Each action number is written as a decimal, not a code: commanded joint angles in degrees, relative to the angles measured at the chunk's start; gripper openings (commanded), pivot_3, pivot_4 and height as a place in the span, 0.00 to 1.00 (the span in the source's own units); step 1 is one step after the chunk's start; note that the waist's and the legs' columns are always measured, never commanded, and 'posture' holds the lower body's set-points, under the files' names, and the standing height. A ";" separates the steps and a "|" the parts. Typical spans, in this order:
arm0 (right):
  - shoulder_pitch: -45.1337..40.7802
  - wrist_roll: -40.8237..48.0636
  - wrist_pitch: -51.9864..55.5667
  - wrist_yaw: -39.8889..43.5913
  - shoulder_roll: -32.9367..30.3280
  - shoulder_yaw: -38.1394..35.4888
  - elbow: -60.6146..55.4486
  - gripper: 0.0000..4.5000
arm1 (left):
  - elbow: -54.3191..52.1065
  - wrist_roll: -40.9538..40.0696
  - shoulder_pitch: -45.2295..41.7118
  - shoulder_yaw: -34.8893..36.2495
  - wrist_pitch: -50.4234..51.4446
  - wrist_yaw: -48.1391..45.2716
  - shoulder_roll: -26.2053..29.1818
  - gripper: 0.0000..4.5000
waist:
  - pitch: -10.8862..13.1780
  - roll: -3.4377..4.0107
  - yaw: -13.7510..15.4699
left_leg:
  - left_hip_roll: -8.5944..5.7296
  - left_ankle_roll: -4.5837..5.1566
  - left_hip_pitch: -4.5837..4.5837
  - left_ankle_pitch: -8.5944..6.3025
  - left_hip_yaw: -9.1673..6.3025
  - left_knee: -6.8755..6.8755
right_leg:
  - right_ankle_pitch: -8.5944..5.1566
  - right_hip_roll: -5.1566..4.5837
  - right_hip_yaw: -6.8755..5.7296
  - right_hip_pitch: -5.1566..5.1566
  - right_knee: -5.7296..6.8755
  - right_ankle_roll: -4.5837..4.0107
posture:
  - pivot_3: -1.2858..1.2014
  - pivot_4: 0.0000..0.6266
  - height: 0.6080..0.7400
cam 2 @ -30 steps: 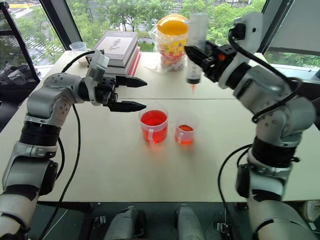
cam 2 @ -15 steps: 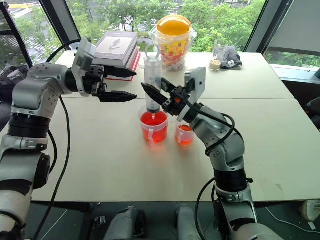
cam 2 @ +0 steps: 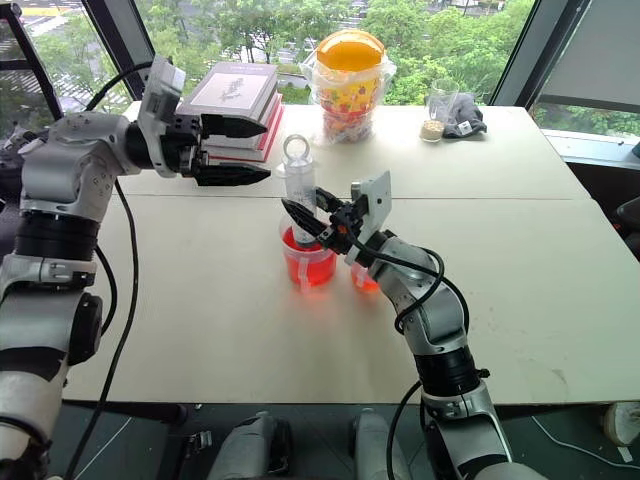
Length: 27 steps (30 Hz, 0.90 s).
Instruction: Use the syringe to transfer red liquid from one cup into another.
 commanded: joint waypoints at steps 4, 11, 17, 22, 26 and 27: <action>0.03 -1.18 -1.48 -0.04 0.35 0.48 -1.62 0.32 | 3.73 0.82 -4.55 1.32 -3.99 -0.26 -2.56 1.00 | 0.00 0.00 0.00 | 0.00 0.00 0.00 0.00 0.00 0.00 | 0.00 0.00 0.00 0.00 0.00 0.00 | 0.52 0.24 1.00; -0.41 -2.01 -1.47 0.02 0.12 0.10 -1.44 0.32 | 5.57 2.02 -5.63 0.58 -5.41 -0.89 -5.67 1.00 | 0.00 0.00 -0.08 | 0.00 0.00 0.00 0.00 0.00 0.00 | 0.00 0.01 0.00 0.00 0.01 0.00 | 0.52 0.24 1.00; -0.83 -2.49 -1.48 -0.10 0.01 -0.15 -1.21 0.32 | 3.07 2.23 -4.49 -0.08 -2.93 -1.12 -6.82 1.00 | 0.00 0.00 -0.06 | 0.00 0.00 0.00 0.00 0.00 0.00 | 0.00 0.01 0.00 0.00 0.00 0.01 | 0.52 0.24 1.00; -1.07 -2.98 -1.42 -0.12 0.00 -0.07 -1.09 0.32 | 0.51 0.82 -3.29 0.03 2.25 -1.37 -7.25 0.91 | 0.00 0.00 -0.08 | 0.00 0.00 0.00 0.00 -0.01 0.00 | 0.00 0.01 0.01 0.00 0.01 0.00 | 0.52 0.24 1.00; -1.26 -3.25 -1.40 -0.13 0.04 0.03 -1.05 0.32 | -2.27 0.25 -1.73 0.11 5.30 -0.57 -7.77 0.59 | 0.00 0.00 -0.06 | 0.00 -0.01 0.00 0.00 -0.02 0.00 | 0.00 0.01 0.01 0.00 0.01 0.01 | 0.52 0.24 1.00; -1.32 -3.33 -1.37 -0.15 0.09 0.06 -1.06 0.32 | -2.92 0.10 -1.38 0.15 5.94 -0.38 -7.83 0.49 | 0.00 0.00 -0.06 | 0.00 -0.01 0.00 0.00 -0.02 0.00 | 0.00 0.01 0.01 0.00 0.01 0.01 | 0.52 0.24 1.00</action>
